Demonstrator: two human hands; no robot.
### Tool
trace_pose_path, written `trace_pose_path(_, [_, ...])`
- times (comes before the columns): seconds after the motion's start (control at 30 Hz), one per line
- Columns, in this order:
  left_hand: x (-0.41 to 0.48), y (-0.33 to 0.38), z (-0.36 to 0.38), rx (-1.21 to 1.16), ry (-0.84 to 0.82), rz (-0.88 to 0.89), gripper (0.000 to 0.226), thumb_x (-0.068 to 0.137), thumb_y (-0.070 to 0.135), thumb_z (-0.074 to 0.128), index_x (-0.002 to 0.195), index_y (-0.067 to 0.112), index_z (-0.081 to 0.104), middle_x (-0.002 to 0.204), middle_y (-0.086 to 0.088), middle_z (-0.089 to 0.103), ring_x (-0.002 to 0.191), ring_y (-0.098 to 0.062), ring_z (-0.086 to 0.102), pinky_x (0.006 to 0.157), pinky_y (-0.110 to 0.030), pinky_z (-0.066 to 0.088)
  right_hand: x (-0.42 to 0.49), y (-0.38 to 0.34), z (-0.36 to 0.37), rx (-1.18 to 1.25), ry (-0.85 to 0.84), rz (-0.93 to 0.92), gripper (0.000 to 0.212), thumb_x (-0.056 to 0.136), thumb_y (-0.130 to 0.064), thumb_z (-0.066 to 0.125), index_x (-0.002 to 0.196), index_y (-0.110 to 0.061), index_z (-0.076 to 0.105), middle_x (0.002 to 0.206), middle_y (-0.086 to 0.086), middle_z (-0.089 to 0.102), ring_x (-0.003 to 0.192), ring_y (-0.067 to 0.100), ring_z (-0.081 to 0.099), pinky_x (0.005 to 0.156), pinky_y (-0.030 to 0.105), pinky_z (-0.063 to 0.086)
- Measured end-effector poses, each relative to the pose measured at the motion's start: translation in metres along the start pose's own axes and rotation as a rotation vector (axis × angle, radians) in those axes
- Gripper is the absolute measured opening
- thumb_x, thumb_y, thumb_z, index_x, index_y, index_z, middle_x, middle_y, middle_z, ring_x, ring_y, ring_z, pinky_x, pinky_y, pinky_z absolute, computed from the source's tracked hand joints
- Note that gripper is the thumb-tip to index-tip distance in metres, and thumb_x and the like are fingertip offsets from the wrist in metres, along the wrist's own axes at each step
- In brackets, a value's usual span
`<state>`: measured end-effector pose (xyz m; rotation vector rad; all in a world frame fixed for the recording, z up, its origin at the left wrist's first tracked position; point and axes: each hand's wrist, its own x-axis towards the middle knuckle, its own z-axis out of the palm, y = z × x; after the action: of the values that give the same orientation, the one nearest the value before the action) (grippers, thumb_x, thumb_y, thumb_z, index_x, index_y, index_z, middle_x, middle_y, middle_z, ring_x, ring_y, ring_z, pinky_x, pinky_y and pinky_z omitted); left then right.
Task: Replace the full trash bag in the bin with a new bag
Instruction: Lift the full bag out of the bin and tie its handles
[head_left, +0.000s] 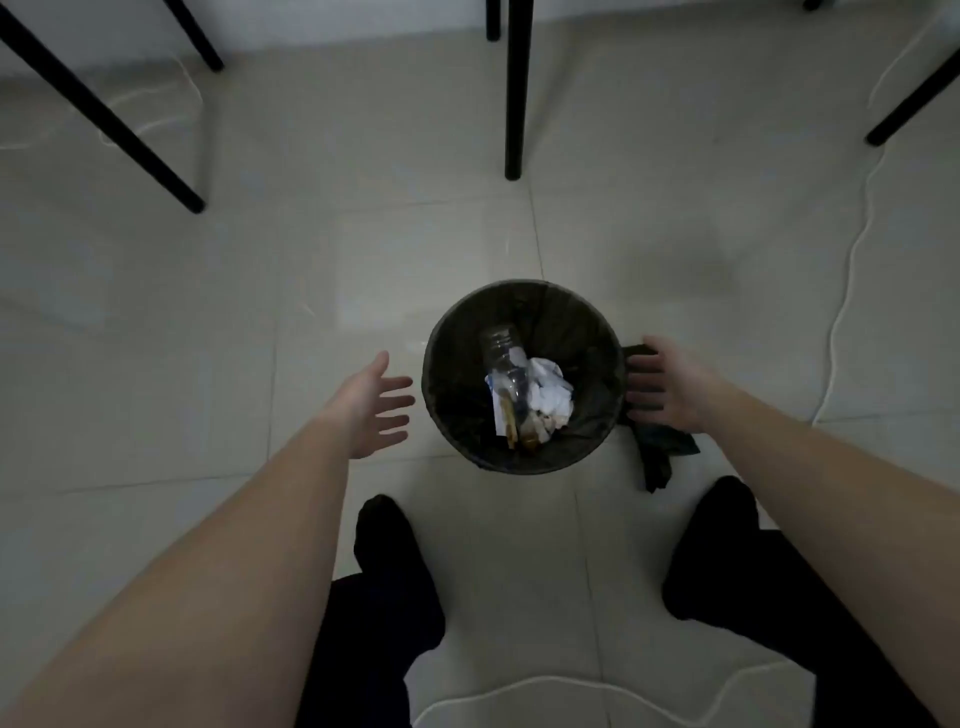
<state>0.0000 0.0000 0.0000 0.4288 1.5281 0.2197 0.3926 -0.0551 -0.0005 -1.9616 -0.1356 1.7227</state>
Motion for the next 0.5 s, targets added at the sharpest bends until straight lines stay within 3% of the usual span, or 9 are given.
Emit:
trace_pose_path(0.13, [0.028,-0.003,-0.006,-0.181,-0.067,-0.100,0.070,0.097,0.074,0.042,0.127,0.017,0.069,0.138,-0.012,0.065,0.133,-0.041,0.054,0.110,-0.057,0.045,0.026,0.008,-0.007,0.100,-0.069,0.061,0.066,0.098,-0.061,0.046,0.139,-0.009,0.056,0.141,0.018,0.057,0.129,0.039,0.055,0.111,0.056,0.041])
trace_pose_path(0.3, [0.056,-0.011,0.004,-0.295,-0.056,-0.164,0.069,0.096,0.073,0.045,0.127,0.016,0.067,0.134,-0.014,0.068,0.126,-0.043,0.059,0.114,-0.061,0.041,0.059,0.028,-0.009,0.234,-0.138,0.125,0.076,0.094,-0.069,0.045,0.143,-0.012,0.053,0.142,0.019,0.057,0.129,0.041,0.054,0.103,0.054,0.046])
trace_pose_path(0.43, [0.069,-0.022,0.022,-0.382,-0.108,-0.206,0.073,0.095,0.074,0.045,0.128,0.011,0.064,0.133,-0.017,0.068,0.120,-0.043,0.064,0.097,-0.057,0.053,0.074,0.041,-0.004,0.363,-0.213,0.165,0.082,0.094,-0.071,0.043,0.147,-0.009,0.048,0.143,0.021,0.056,0.130,0.042,0.055,0.108,0.057,0.042])
trace_pose_path(0.5, [0.074,-0.028,0.029,-0.430,-0.142,-0.211,0.075,0.096,0.073,0.044,0.134,0.010,0.063,0.137,-0.018,0.067,0.125,-0.043,0.063,0.102,-0.058,0.051,0.078,0.044,0.000,0.383,-0.261,0.170,0.082,0.094,-0.072,0.041,0.147,-0.009,0.049,0.145,0.020,0.056,0.132,0.041,0.053,0.114,0.056,0.036])
